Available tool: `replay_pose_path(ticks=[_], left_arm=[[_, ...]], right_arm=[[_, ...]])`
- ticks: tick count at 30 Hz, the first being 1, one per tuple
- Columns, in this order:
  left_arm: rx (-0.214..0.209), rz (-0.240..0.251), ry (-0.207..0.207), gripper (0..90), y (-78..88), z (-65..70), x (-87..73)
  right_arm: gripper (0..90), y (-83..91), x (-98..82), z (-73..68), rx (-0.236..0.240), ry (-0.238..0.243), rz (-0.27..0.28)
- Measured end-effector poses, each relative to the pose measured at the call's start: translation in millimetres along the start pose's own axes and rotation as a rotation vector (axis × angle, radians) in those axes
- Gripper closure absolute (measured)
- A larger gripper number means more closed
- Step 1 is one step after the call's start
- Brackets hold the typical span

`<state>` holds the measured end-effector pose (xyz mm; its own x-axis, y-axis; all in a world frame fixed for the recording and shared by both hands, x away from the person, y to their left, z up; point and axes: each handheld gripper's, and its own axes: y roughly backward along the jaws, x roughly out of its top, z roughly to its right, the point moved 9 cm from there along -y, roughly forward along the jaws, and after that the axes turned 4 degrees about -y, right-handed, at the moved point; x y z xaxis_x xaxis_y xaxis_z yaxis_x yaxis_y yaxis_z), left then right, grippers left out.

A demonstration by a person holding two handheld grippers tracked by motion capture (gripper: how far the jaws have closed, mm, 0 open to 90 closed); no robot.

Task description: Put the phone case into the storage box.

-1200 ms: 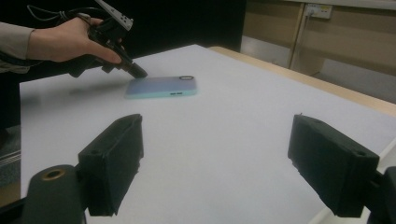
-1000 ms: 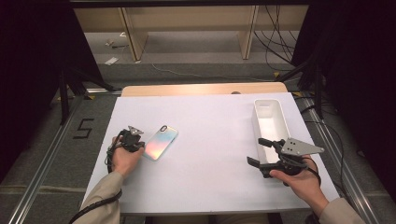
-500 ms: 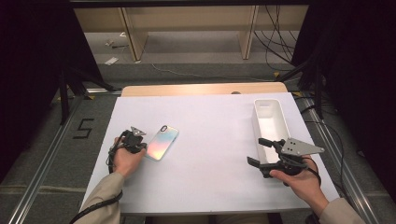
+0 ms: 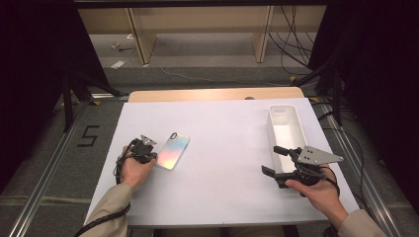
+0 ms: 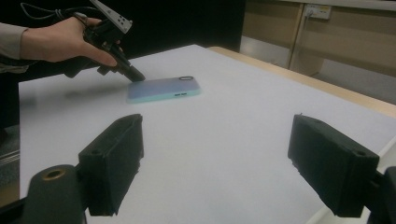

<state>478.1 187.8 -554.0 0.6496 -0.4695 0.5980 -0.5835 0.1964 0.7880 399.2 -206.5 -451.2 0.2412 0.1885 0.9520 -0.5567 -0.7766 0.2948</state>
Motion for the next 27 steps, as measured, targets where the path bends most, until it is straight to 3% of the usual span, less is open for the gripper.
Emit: replay_pose_path(ticks=[7, 8, 9, 11, 13, 14, 17, 19, 20, 27], left_arm=[[0.036, 0.061, 0.025, 71.6, 11.0, -6.8, 10.3], [0.032, 0.098, 0.054, 68.0, 15.8, -6.6, 17.9], [0.032, 0.098, 0.054, 63.1, 15.8, -6.6, 17.9], [-0.019, 0.134, 0.083, 53.1, 20.3, 0.6, 31.0], [-0.04, 0.128, 0.079, 39.0, 20.3, 4.8, 34.3], [-0.059, 0.097, 0.063, 31.7, 17.9, 13.5, 38.0], [-0.06, 0.033, 0.021, 15.4, 9.8, 22.6, 39.1], [-0.06, 0.018, 0.009, 11.2, 6.8, 24.8, 39.7], [-0.053, -0.017, -0.003, 7.7, 1.8, 27.0, 40.8], [-0.051, -0.066, -0.024, 0.1, -8.8, 30.3, 46.2]], right_arm=[[19.1, 0.3, -0.1, 0.4, -0.001, -0.002, -0.001], [19.0, 0.2, 0.1, 0.4, -0.001, -0.002, 0.0], [19.0, 0.2, 0.1, 0.4, 0.0, -0.001, 0.001], [19.0, 0.0, 0.2, 0.2, 0.0, -0.001, 0.001], [19.0, -0.1, 0.3, 0.2, 0.0, 0.0, 0.001], [19.0, -0.2, 0.3, -0.3, 0.001, -0.001, 0.0], [19.0, -0.2, 0.6, -0.2, 0.0, 0.0, 0.002], [19.0, 0.0, 0.7, 0.0, -0.001, 0.001, 0.002], [19.0, 0.2, 1.0, -0.1, -0.001, 0.0, 0.003], [19.0, 0.0, 0.8, 0.2, 0.002, -0.002, 0.005]])
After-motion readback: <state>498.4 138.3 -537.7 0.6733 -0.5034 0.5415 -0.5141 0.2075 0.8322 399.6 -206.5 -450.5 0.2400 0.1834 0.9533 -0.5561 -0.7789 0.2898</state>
